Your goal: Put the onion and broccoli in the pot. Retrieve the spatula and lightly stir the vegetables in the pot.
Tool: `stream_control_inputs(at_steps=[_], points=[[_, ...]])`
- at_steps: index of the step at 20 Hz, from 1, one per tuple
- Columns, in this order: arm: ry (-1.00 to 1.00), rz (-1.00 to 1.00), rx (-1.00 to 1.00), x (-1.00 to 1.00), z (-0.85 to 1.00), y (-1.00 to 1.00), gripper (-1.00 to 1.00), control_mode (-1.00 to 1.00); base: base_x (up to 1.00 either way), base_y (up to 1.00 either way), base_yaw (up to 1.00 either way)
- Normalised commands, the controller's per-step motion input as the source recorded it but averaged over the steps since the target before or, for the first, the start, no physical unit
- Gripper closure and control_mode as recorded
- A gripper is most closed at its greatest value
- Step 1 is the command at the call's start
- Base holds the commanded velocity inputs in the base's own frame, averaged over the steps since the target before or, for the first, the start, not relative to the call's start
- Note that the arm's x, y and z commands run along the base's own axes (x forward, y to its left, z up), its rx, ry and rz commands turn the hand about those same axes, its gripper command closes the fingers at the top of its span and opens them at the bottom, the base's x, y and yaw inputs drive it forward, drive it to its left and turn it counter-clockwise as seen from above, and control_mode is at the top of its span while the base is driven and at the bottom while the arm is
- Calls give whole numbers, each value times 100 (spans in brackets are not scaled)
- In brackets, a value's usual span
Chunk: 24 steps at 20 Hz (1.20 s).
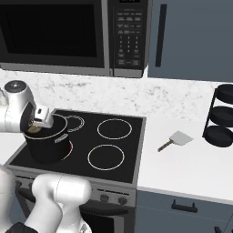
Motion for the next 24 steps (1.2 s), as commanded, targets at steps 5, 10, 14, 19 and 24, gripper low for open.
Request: stream_control_inputs(at_steps=[5,10,14,19,24], points=[[1,0,0,36,-15,3,100,-100,0,0,0],[11,0,-5,20,-25,20,100,-100,0,0,0],[10,0,-7,27,-23,25,100,-100,0,0,0],[4,0,-5,31,-24,6,100,-100,0,0,0],[2,0,-4,37,-34,0,100,-100,0,0,0]])
